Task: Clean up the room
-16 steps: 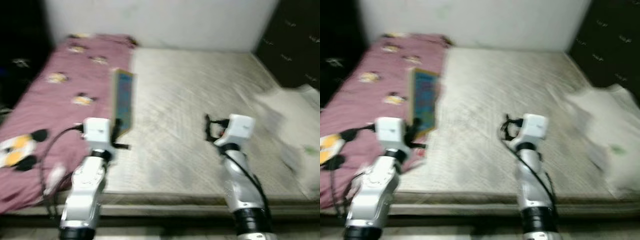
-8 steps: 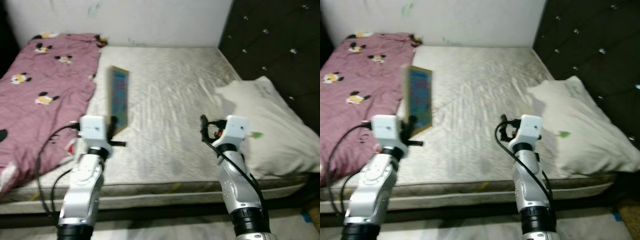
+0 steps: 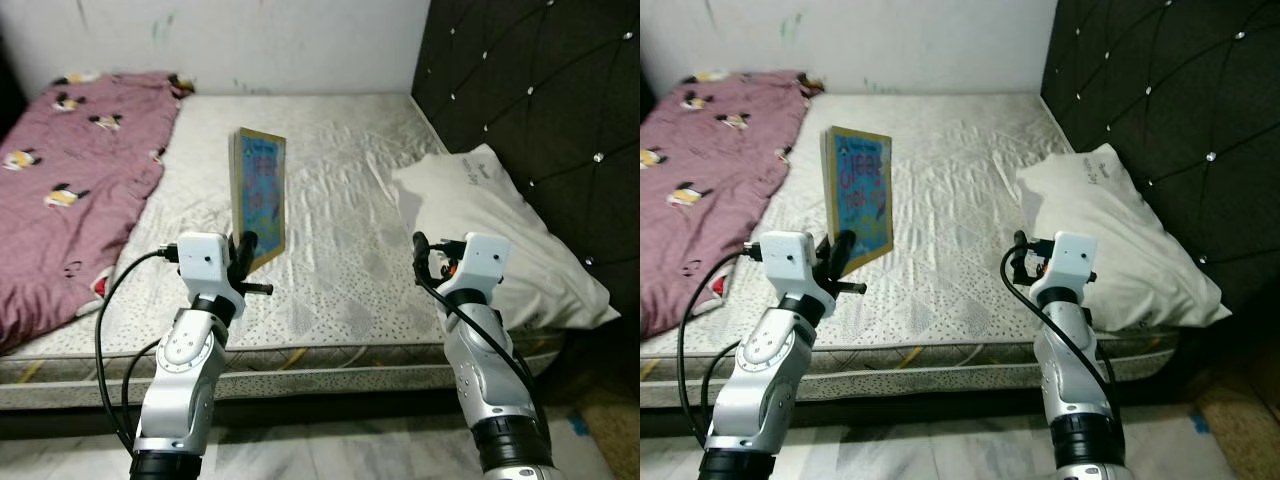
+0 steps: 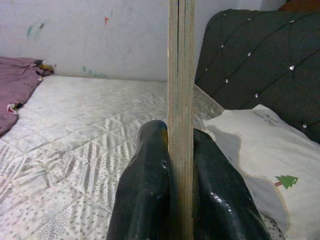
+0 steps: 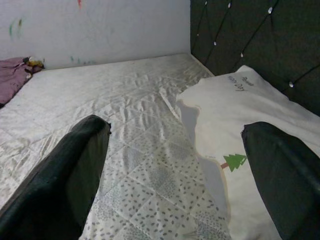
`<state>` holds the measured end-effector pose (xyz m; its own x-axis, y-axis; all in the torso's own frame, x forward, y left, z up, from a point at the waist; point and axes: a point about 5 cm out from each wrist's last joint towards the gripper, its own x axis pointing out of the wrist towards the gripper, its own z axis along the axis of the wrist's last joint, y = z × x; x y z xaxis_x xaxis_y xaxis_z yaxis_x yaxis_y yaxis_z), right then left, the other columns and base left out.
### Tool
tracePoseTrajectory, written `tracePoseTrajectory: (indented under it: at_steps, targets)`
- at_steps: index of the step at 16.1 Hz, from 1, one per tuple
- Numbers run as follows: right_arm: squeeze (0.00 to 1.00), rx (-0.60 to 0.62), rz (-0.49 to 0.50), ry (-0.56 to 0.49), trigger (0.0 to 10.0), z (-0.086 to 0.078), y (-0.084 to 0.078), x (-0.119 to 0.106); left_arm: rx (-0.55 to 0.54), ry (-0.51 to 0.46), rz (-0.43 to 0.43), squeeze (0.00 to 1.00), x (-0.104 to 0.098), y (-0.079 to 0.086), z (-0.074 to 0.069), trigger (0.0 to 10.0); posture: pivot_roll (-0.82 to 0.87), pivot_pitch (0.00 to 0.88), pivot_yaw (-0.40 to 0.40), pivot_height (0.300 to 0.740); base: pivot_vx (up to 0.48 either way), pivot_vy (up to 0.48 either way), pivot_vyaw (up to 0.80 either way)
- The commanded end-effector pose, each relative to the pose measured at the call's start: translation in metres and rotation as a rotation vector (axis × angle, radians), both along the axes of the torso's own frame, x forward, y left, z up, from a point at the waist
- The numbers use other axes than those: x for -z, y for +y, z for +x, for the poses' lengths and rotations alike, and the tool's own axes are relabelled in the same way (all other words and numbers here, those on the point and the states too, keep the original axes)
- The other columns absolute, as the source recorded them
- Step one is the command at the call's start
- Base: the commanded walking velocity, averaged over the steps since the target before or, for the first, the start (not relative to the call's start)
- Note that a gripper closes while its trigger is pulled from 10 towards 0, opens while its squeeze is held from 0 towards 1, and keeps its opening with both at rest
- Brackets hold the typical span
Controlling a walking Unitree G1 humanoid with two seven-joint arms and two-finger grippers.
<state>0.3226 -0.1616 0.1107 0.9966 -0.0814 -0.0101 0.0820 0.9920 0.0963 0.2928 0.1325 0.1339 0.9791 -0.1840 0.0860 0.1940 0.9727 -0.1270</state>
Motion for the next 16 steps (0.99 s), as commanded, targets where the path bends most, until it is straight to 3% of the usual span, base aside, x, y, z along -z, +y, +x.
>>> tracePoseTrajectory:
  at_steps: [1, 11, 16]
  targets:
    - [0.00, -0.009, -0.010, -0.021, 10.0, 0.0028, 0.0025, -0.0054, -0.004, -0.072, -0.004, 0.00, -0.0138, 0.0029, 0.0000, 10.0, -0.05, 0.023, -0.009, 0.740, 0.292, 0.000, 0.00]
    - [0.00, -0.008, -0.016, -0.029, 10.0, 0.0054, 0.0027, -0.0073, 0.007, -0.071, -0.008, 0.00, -0.0133, 0.0018, 0.0008, 10.0, -0.05, 0.017, -0.007, 0.740, 0.319, 0.000, 0.00]
    - [0.00, -0.006, -0.025, -0.033, 10.0, 0.0068, 0.0014, -0.0075, -0.027, -0.051, 0.015, 0.00, -0.0109, 0.0020, 0.0039, 10.0, -0.05, 0.008, -0.007, 0.740, 0.000, 0.000, 0.00]
